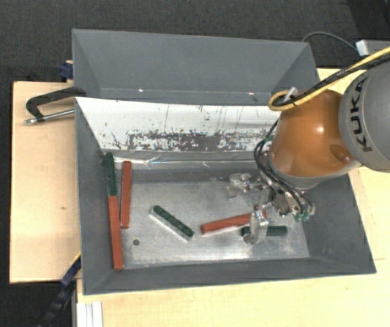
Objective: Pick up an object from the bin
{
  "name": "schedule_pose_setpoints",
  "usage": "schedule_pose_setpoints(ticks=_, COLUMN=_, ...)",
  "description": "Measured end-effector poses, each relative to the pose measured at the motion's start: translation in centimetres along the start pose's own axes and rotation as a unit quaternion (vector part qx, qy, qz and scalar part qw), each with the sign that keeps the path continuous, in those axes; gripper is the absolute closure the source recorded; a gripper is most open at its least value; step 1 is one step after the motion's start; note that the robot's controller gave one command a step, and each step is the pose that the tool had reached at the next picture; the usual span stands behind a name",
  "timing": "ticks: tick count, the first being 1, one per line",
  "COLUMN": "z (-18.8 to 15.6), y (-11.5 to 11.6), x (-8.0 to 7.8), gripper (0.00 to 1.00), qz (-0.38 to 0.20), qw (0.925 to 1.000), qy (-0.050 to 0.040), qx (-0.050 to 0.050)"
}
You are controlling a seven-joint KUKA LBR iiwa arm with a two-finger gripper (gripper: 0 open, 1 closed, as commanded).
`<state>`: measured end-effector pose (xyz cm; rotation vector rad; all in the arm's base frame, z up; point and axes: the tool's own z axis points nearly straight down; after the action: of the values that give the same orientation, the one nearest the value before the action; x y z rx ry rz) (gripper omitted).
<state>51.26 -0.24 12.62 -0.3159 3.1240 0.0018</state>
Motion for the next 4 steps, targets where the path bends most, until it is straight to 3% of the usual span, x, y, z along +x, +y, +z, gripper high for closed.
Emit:
schedule_pose_setpoints(ticks=1, z=4.69, y=-5.22, x=1.00, gripper=1.00, qz=0.087, qw=0.9962, qy=0.0002, qx=0.000)
schedule_pose_setpoints(ticks=2, z=4.67, y=-5.21, x=0.98, gripper=0.00, qz=0.087, qw=0.9962, qy=-0.0001, qx=0.000)
schedule_pose_setpoints(ticks=3, z=4.67, y=-5.20, x=0.98, gripper=1.00, qz=0.087, qw=0.9962, qy=0.0001, qx=0.000)
schedule_pose_setpoints(ticks=4, z=4.67, y=-5.20, x=0.97, gripper=0.00, qz=0.087, qw=0.9962, qy=0.0000, qx=0.000)
